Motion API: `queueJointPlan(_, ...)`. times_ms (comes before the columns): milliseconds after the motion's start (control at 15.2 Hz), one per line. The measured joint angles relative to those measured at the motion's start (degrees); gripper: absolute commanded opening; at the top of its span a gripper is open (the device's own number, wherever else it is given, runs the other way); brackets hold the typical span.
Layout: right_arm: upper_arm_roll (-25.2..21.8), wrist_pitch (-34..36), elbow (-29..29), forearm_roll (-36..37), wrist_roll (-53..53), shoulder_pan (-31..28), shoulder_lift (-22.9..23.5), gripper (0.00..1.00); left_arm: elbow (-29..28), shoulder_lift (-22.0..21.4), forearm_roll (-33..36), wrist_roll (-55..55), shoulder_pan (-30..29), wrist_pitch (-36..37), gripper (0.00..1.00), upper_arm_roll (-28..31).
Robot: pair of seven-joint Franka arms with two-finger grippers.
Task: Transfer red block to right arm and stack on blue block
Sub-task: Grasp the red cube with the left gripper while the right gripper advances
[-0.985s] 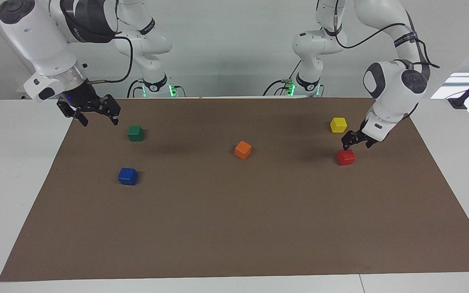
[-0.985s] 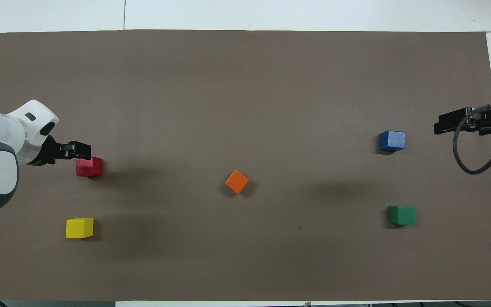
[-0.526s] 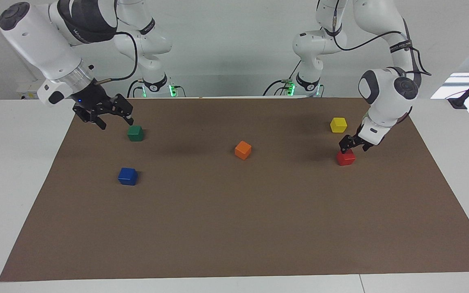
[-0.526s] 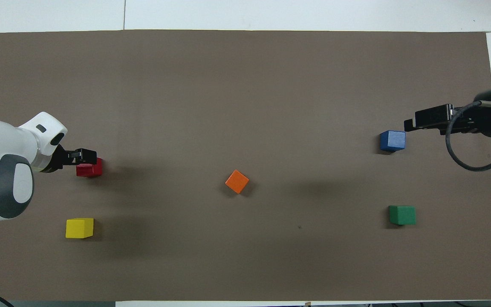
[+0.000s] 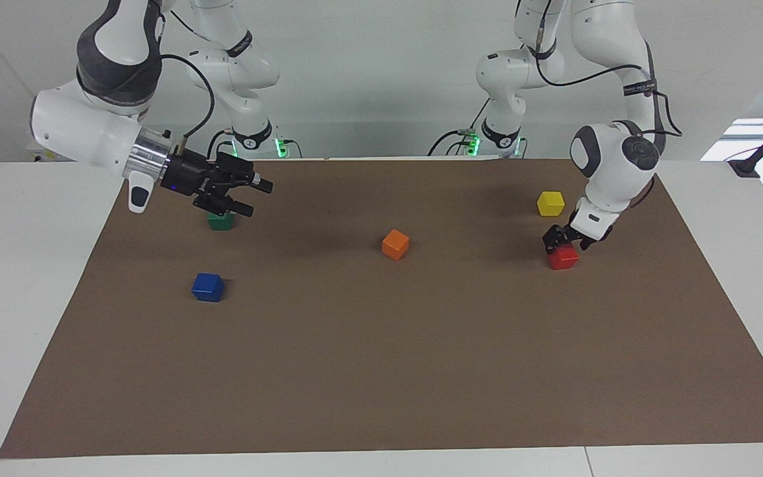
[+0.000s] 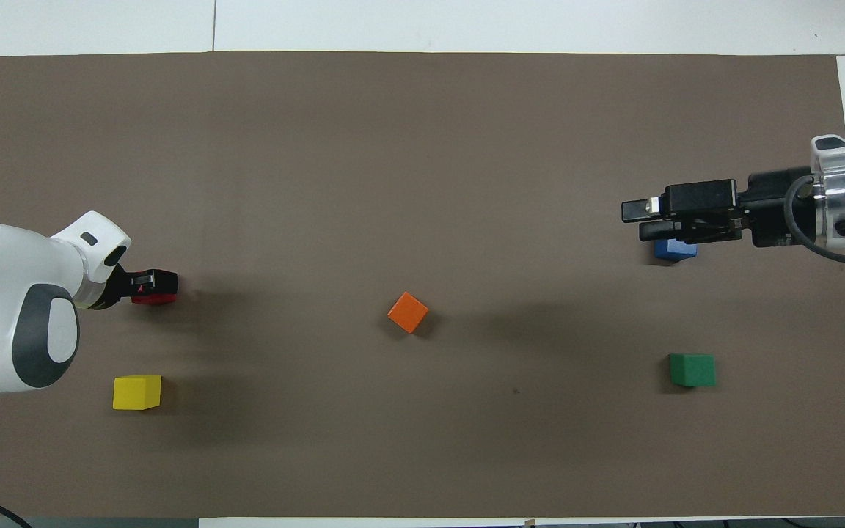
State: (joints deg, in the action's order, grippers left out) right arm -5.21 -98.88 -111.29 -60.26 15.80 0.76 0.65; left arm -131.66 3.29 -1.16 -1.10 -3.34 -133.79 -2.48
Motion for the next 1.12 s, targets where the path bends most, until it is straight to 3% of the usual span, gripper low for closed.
queueJointPlan(394, 0.16, 3.22, -5.53, -16.6, 8.47, 0.14, 3.9, 1.0, -0.03, 1.61, 0.0, 0.0, 0.0, -1.52, 0.97, -0.02)
queueJointPlan(460, 0.19, 5.65, -6.09, -19.57, 9.97, 0.22, 4.55, 1.0, -0.03, 1.8, 0.0, 0.0, 0.0, -1.83, 0.88, -0.07)
queueJointPlan(526, 0.2, 8.13, -6.62, -22.47, 11.61, 0.25, 5.22, 1.0, -0.03, 1.97, 0.0, -0.06, 0.0, -2.06, 0.72, -0.11)
queueJointPlan(591, 0.19, 10.33, -7.2, -24.76, 13.42, 0.19, 6.04, 1.0, -0.03, 2.11, 0.0, -0.1, 0.0, -2.18, 0.52, -0.13)
queueJointPlan(723, 0.14, 13.64, -7.85, -27.37, 16.97, -0.2, 8.24, 1.0, -0.03, 2.27, 0.0, -0.4, 0.0, -2.26, 0.0, -0.13)
queueJointPlan(1117, 0.31, 19.82, -7.92, -33.62, 26.43, 0.01, 14.96, 1.0, 2.22, 2.24, -0.15, -9.98, 0.03, 0.69, 0.0, -0.59)
